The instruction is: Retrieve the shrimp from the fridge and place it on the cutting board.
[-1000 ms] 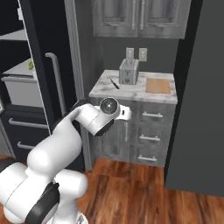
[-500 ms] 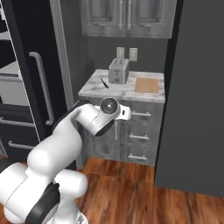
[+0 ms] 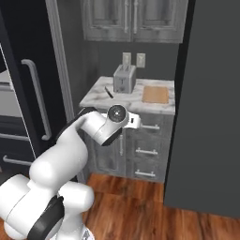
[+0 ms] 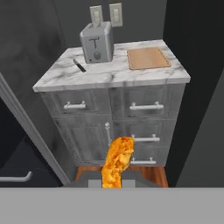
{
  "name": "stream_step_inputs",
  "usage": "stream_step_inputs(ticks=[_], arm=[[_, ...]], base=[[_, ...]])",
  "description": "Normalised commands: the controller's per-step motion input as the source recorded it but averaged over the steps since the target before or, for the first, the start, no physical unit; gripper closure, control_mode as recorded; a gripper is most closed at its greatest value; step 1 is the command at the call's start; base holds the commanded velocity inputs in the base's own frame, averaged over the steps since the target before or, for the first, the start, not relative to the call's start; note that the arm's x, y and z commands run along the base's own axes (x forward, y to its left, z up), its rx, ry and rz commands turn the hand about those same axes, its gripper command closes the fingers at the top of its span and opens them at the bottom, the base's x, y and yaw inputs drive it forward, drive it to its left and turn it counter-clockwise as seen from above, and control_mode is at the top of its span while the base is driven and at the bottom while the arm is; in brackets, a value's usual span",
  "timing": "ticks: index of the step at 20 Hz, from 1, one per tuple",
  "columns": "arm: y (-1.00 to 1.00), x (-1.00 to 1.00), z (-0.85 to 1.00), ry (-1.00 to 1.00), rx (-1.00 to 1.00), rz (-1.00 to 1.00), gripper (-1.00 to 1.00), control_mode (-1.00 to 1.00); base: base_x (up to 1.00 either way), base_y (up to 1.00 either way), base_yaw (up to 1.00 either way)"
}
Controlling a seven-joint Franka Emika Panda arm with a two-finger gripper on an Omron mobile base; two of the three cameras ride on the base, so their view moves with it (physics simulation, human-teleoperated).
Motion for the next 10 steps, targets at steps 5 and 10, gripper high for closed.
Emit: stream_step_inputs(ticks=[5, 10], arm=[[0.0, 0.0, 0.0, 0.0, 0.0, 0.0, 1.0, 1.0], [0.0, 0.0, 0.0, 0.0, 0.0, 0.0, 1.0, 1.0]], base=[[0.51, -0.17, 0.0], [0.54, -0.19, 0.0]])
